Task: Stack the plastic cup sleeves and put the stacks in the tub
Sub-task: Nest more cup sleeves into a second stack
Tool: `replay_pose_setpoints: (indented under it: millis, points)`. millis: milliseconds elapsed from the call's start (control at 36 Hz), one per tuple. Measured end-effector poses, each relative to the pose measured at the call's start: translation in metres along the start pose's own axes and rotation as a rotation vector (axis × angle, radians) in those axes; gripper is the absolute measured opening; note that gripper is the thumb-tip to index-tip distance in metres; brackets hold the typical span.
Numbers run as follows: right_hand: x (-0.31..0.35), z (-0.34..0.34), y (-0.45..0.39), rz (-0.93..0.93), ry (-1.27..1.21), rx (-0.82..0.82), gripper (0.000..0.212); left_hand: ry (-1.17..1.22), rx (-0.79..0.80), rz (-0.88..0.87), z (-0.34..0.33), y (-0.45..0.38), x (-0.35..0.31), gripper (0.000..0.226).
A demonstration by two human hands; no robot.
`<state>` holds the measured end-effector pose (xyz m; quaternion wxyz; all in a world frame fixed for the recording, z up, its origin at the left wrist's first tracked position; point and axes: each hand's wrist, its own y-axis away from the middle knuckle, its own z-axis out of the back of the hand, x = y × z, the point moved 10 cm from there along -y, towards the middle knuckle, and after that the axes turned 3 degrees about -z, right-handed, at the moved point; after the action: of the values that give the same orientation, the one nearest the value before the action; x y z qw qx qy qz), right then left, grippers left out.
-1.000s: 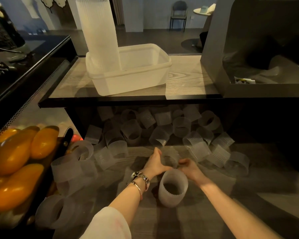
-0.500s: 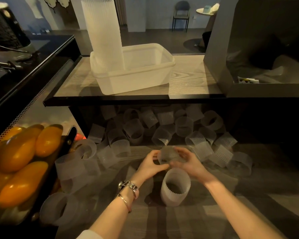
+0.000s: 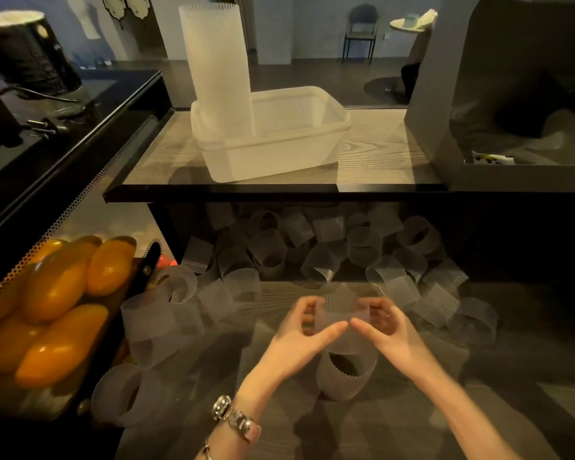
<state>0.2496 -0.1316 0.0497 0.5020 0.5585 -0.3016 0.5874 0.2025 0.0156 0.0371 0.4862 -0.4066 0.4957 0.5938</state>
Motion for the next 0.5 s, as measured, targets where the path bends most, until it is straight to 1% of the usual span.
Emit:
replay_pose_setpoints:
  millis: [56, 167, 333, 500]
  points:
    - [0.000, 0.001, 0.008, 0.013, -0.003, 0.004, 0.053, 0.007, 0.015, -0.020, -0.005, 0.005, 0.000, 0.054]
    - [-0.001, 0.003, 0.020, 0.070, -0.013, 0.013, 0.040, -0.047, -0.005, -0.067, -0.008, 0.013, 0.006, 0.052]
    - [-0.007, 0.003, 0.030, 0.096, -0.009, 0.030, 0.050, -0.070, 0.005, -0.110, -0.015, 0.019, 0.010, 0.057]
    - [-0.018, 0.005, 0.032, 0.069, 0.009, 0.055, 0.055, -0.110, 0.021, -0.123, -0.018, 0.019, 0.012, 0.062]
